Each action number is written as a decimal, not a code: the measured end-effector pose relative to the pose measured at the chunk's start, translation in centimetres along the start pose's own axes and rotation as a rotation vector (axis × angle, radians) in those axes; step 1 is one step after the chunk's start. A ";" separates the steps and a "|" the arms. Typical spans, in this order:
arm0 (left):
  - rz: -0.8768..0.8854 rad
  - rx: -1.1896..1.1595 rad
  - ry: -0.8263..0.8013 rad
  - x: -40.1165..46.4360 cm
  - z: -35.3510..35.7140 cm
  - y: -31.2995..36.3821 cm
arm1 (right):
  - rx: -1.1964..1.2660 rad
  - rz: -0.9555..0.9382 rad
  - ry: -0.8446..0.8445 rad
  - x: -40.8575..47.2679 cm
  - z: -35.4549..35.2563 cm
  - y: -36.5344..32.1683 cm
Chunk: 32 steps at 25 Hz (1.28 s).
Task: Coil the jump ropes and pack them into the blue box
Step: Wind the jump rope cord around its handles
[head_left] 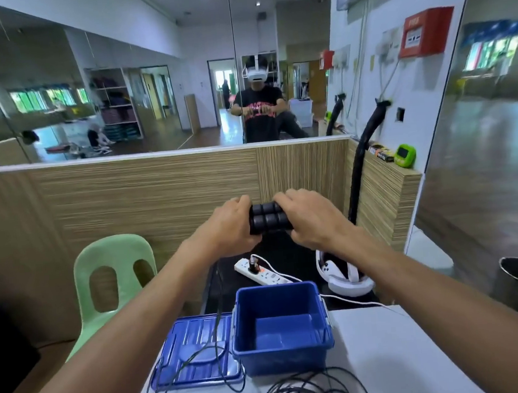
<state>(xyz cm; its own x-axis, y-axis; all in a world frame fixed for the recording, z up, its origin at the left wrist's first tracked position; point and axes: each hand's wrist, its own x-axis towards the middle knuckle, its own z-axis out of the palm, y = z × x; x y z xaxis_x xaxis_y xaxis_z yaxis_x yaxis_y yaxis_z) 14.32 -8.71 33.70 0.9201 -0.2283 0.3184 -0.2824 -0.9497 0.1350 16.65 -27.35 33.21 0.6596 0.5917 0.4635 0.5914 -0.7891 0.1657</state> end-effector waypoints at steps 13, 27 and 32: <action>-0.243 -0.572 0.314 -3.2 2.2 -3.6 | 0.162 0.231 -0.168 1.7 -3.0 1.5; -0.556 -1.894 0.339 -5.1 8.4 1.4 | 0.292 0.235 -0.169 4.6 -4.7 2.0; -0.652 -1.644 0.376 -4.6 10.1 3.7 | 0.264 0.229 -0.160 5.0 -4.8 1.0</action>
<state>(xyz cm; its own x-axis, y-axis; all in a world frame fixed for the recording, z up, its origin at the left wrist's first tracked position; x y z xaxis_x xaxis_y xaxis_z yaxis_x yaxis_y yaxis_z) 11.81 -13.30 23.25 0.9431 0.3320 -0.0189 -0.1064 0.3552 0.9287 18.29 -25.95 39.88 0.8402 0.4398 0.3173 0.5057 -0.8466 -0.1657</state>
